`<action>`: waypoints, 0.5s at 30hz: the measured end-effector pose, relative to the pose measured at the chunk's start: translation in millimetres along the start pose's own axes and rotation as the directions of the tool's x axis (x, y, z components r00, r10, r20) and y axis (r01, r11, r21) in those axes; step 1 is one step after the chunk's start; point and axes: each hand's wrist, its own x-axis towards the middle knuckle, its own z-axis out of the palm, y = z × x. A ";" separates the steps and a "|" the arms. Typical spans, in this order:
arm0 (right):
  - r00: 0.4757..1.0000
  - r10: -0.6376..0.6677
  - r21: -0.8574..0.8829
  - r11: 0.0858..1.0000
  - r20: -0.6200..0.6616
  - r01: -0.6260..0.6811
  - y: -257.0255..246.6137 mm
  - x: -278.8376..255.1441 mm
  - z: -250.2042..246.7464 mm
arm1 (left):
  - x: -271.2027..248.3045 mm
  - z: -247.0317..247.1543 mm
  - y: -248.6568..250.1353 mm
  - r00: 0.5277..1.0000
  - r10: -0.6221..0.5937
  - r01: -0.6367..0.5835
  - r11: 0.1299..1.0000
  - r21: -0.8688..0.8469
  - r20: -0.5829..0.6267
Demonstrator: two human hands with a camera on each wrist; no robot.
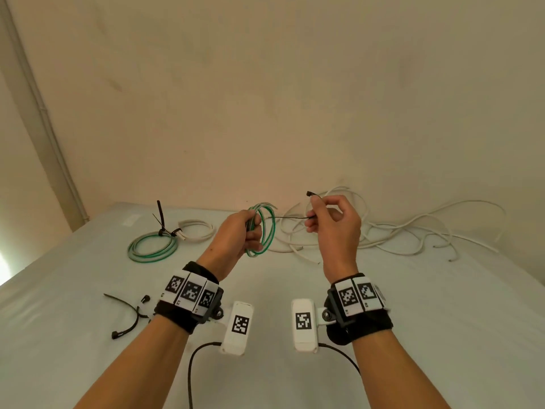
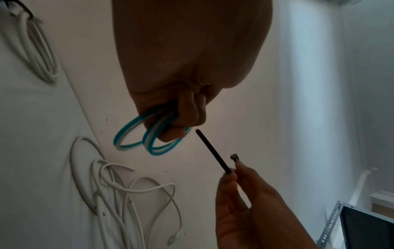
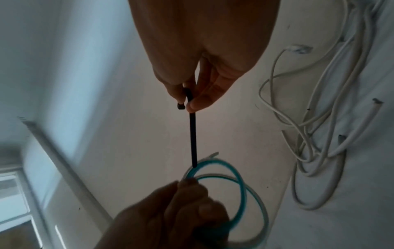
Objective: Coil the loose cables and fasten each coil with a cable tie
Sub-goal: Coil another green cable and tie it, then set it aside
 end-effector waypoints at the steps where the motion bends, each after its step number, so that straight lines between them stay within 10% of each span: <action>1: 1.000 -0.017 -0.020 1.000 0.025 0.017 0.5 -1.1 2.8 | 2.5 4.7 -1.1 1.000 0.013 -0.013 1.000 -0.001 0.006; 15: 0.958 0.028 0.053 0.998 0.286 -0.045 8.5 -6.4 5.7 | 11.4 26.2 -2.6 0.998 0.054 -0.054 0.948 0.313 0.011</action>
